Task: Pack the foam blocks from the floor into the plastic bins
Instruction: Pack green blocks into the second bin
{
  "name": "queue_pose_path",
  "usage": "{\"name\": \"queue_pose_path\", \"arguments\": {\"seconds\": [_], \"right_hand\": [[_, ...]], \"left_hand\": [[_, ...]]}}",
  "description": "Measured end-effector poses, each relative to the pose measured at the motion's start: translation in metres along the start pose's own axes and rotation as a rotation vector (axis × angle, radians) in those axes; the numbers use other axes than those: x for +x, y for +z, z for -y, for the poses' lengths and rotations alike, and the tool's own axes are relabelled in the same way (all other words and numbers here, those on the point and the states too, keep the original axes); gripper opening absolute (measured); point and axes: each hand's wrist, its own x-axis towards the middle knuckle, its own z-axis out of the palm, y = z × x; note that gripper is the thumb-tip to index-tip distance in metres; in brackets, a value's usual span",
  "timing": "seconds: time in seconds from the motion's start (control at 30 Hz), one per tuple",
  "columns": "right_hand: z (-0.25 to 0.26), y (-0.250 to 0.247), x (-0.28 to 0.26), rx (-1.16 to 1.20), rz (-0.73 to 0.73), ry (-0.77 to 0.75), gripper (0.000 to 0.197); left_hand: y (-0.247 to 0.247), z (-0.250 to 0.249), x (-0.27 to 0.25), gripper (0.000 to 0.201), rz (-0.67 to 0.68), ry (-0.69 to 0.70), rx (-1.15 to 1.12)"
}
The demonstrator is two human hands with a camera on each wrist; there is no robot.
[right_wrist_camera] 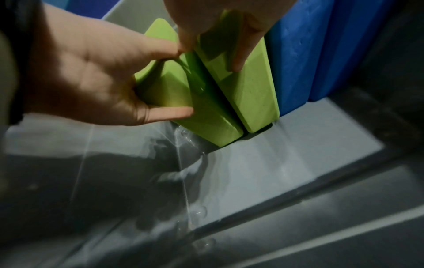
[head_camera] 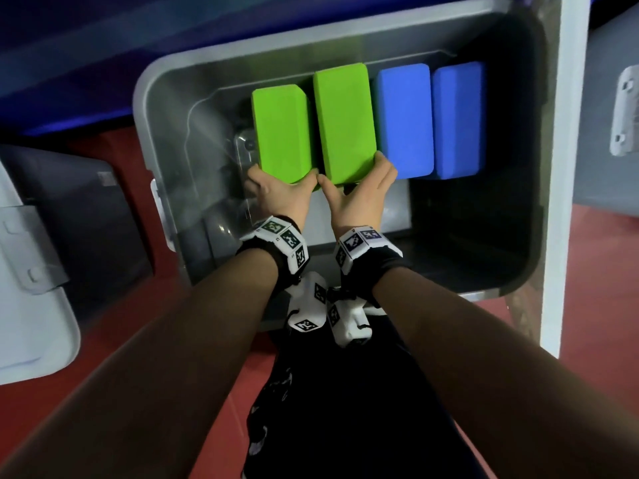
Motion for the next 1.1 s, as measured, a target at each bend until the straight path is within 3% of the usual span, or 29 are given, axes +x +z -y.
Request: {"name": "queue_pose_path", "arguments": {"seconds": [0.1,0.2,0.27,0.33,0.47,0.57,0.7,0.83,0.97,1.1], "right_hand": [[-0.008,-0.002,0.002,-0.121,0.076,-0.055,0.078],[-0.017,-0.018,0.011,-0.453,0.104,-0.097,0.071],[-0.022,-0.031,0.02,-0.704,0.039,-0.178,0.07],[-0.029,-0.041,0.027,-0.837,0.013,-0.294,0.075],[-0.03,-0.058,0.04,-0.905,0.125,-0.532,0.073],[-0.021,-0.068,0.054,-0.92,0.386,-0.468,0.081],[-0.026,-0.067,0.058,-0.954,0.379,-0.477,0.081],[-0.036,-0.063,0.061,-1.008,0.185,-0.56,0.079],[-0.03,-0.061,0.062,-1.025,0.121,-0.521,0.078],[-0.018,-0.073,0.069,-0.931,0.376,-0.464,0.081]], "left_hand": [[-0.001,0.0,0.0,0.094,0.106,0.031,-0.13],[0.017,0.029,0.026,0.109,0.266,-0.017,-0.298],[0.023,0.036,0.034,0.111,0.339,-0.038,-0.283],[0.003,0.006,0.009,0.105,0.398,-0.019,-0.22],[-0.01,-0.014,-0.006,0.081,0.477,-0.061,-0.338],[-0.01,-0.015,-0.003,0.073,0.506,-0.102,-0.422],[-0.009,-0.011,-0.001,0.076,0.606,-0.139,-0.495],[0.0,-0.007,-0.001,0.073,0.588,-0.169,-0.553],[0.0,-0.014,-0.005,0.065,0.546,-0.198,-0.61],[0.008,-0.032,-0.018,0.086,0.42,-0.21,-0.41]]}}
